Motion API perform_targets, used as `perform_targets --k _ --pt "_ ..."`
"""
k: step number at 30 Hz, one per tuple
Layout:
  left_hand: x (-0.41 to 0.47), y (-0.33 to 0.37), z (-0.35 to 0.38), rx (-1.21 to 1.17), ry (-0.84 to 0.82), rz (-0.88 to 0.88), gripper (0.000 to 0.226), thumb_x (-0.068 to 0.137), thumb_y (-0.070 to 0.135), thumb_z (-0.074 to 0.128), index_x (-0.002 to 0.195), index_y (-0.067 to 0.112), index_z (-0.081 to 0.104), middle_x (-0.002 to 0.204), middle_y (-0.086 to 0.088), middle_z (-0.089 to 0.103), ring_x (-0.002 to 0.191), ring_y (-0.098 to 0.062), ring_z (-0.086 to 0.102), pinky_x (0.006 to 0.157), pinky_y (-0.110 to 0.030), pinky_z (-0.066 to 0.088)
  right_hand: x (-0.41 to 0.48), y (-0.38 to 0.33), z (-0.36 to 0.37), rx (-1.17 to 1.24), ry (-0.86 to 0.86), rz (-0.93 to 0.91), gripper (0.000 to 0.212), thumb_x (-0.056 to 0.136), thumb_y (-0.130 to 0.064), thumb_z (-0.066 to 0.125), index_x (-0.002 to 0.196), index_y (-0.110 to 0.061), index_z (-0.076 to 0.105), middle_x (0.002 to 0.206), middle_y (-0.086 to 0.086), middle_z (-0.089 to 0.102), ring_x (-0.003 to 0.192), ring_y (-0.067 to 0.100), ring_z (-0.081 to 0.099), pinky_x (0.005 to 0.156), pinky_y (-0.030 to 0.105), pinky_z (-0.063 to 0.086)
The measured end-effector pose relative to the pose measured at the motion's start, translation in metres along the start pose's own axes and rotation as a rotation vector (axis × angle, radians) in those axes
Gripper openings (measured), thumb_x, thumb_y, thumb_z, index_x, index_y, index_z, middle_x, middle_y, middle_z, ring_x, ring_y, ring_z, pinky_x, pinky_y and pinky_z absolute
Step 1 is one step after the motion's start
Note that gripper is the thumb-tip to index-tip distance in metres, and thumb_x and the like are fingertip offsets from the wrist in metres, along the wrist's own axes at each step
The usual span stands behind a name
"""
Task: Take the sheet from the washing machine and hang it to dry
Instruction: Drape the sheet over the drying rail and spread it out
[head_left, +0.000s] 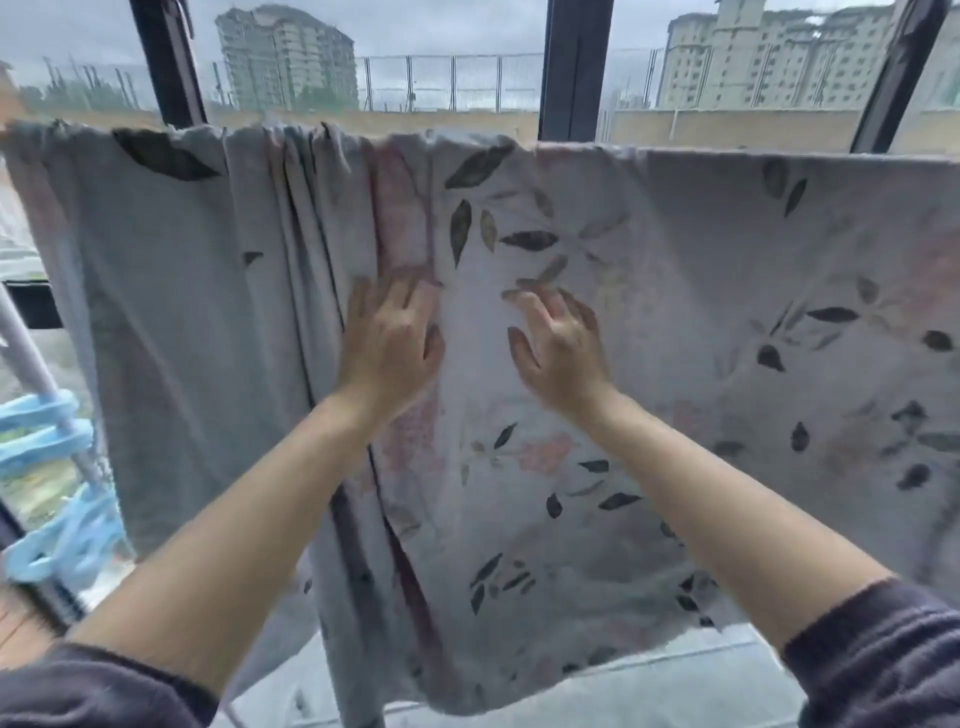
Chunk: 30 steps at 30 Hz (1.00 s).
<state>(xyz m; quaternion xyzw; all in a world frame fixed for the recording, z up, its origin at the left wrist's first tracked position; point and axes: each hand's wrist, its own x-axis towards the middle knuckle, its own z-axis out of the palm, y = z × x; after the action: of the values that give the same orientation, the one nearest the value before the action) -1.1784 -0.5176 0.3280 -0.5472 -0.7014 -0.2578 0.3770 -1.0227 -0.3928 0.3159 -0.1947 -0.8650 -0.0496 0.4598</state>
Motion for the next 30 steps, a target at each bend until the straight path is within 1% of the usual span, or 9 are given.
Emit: perform_targets --k 5,8,10,15,19,22,24,26,30 --pt "-0.041 0.005 0.024 0.125 -0.305 0.028 0.040 0.080 0.021 0.046 0.116 0.009 0.057 0.122 -0.012 0.057 0.114 -0.031 0.050 0.096 -0.045 0.032 -0.058 0.013 0.018 -0.041 -0.421 0.208 0.046 0.097 -0.024 0.042 0.142 -0.020 0.036 0.148 0.002 0.036 0.134 0.022 0.036 0.106 0.042 0.032" --pt "-0.052 0.005 0.028 0.202 -0.409 0.016 0.043 0.079 0.028 0.036 0.110 0.009 0.059 0.111 -0.013 0.061 0.101 -0.032 0.056 0.088 -0.045 0.039 -0.075 0.022 0.021 -0.025 -0.536 0.365 0.049 0.097 -0.026 0.042 0.144 -0.021 0.030 0.150 0.003 0.032 0.135 0.024 0.034 0.106 0.044 0.032" --pt "-0.055 0.007 0.027 0.228 -0.441 0.003 0.042 0.083 0.029 0.040 0.117 0.010 0.056 0.114 -0.011 0.060 0.105 -0.031 0.055 0.092 -0.045 0.036 -0.083 0.025 0.022 -0.020 -0.572 0.425 0.050 0.097 -0.027 0.042 0.145 -0.021 0.028 0.151 0.003 0.029 0.136 0.026 0.032 0.107 0.045 0.031" --pt "-0.035 -0.008 0.006 0.240 -0.316 -0.006 0.044 0.085 0.022 0.049 0.128 0.012 0.049 0.143 -0.009 0.038 0.134 -0.029 0.031 0.113 -0.049 0.012 -0.061 0.019 0.009 -0.021 -0.510 0.387 0.052 0.097 -0.025 0.043 0.146 -0.024 0.025 0.156 0.000 0.017 0.142 0.022 0.020 0.112 0.041 0.024" --pt "0.042 -0.038 -0.042 0.278 -0.019 -0.038 0.050 0.077 0.018 0.061 0.126 0.012 0.051 0.146 -0.013 0.033 0.139 -0.032 0.023 0.114 -0.057 0.004 0.027 0.005 -0.017 -0.025 -0.107 0.176 0.050 0.086 -0.021 0.051 0.135 -0.016 0.043 0.143 0.009 0.039 0.131 0.031 0.037 0.104 0.043 0.031" --pt "0.093 -0.050 -0.067 0.220 -0.028 -0.100 0.050 0.085 0.025 0.054 0.133 0.018 0.041 0.146 -0.007 0.035 0.135 -0.028 0.031 0.115 -0.054 0.009 0.093 -0.009 -0.028 -0.060 0.107 0.015 0.048 0.081 -0.016 0.057 0.128 -0.016 0.049 0.139 0.005 0.044 0.131 0.025 0.038 0.107 0.046 0.026" --pt "0.112 -0.051 -0.067 0.159 -0.126 -0.127 0.046 0.091 0.033 0.046 0.135 0.020 0.041 0.143 -0.005 0.041 0.132 -0.027 0.036 0.114 -0.054 0.014 0.126 -0.017 -0.029 -0.090 0.047 -0.003 0.043 0.087 -0.022 0.052 0.130 -0.020 0.045 0.136 0.002 0.046 0.128 0.023 0.041 0.110 0.046 0.021" --pt "0.121 -0.054 -0.061 0.182 -0.198 -0.155 0.042 0.095 0.038 0.040 0.134 0.023 0.042 0.139 -0.002 0.045 0.130 -0.026 0.037 0.112 -0.053 0.017 0.153 -0.017 -0.025 -0.126 -0.074 -0.011 0.036 0.094 -0.030 0.043 0.130 -0.022 0.047 0.129 0.002 0.053 0.121 0.024 0.047 0.107 0.044 0.025" --pt "0.123 -0.067 -0.050 0.205 -0.045 -0.187 0.028 0.098 0.032 0.035 0.114 0.025 0.057 0.117 0.003 0.059 0.112 -0.024 0.048 0.100 -0.047 0.027 0.174 -0.002 -0.022 -0.068 -0.066 -0.101 0.022 0.093 -0.027 0.048 0.109 -0.025 0.063 0.103 -0.004 0.067 0.092 0.023 0.060 0.076 0.033 0.039"
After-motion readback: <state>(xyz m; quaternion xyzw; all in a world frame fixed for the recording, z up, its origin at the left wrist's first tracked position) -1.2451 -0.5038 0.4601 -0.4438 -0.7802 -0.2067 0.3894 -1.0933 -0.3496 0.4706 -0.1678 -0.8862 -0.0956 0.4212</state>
